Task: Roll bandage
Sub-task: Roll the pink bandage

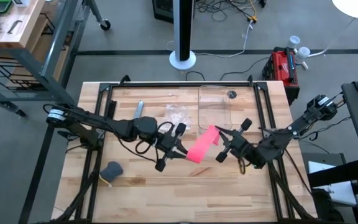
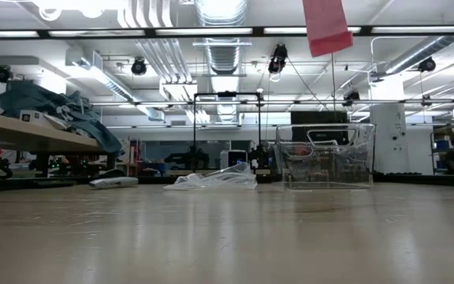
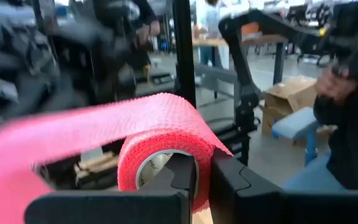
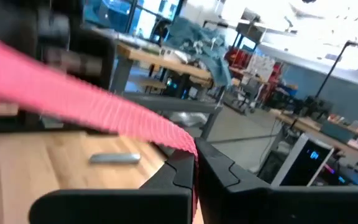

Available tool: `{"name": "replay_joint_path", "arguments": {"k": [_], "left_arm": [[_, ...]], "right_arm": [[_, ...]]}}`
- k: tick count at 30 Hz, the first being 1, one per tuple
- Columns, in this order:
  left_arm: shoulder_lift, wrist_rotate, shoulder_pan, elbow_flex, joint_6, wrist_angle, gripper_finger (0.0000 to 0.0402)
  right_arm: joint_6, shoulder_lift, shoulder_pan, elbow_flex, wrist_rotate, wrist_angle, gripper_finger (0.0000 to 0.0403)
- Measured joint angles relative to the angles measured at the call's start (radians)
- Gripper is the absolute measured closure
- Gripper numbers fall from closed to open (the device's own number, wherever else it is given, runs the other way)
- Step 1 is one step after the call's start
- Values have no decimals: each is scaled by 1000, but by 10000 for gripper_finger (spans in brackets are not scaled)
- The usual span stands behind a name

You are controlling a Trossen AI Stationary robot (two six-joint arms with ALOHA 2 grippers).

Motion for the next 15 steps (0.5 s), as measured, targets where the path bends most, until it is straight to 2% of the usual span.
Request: {"name": "replay_joint_path", "arguments": {"k": [4,7,9,13,15], "left_arm": [[-1,-3,-2,0,0,79,390],[-2,-60,-2,0,2,108,390],[-7,-162,-2,0,10,106,390],[-15,-453,-4,0,58,108,391],[-15,-563,-4,0,84,108,391]], "right_arm": [[246,-1,-32,-9,-104,-181,403],[393,0,-54,-17,-215,-258,403],[435,5,-57,-30,-269,-258,403],[500,6,-58,-40,-384,-253,403],[529,8,-64,-41,-429,-249,403]]}}
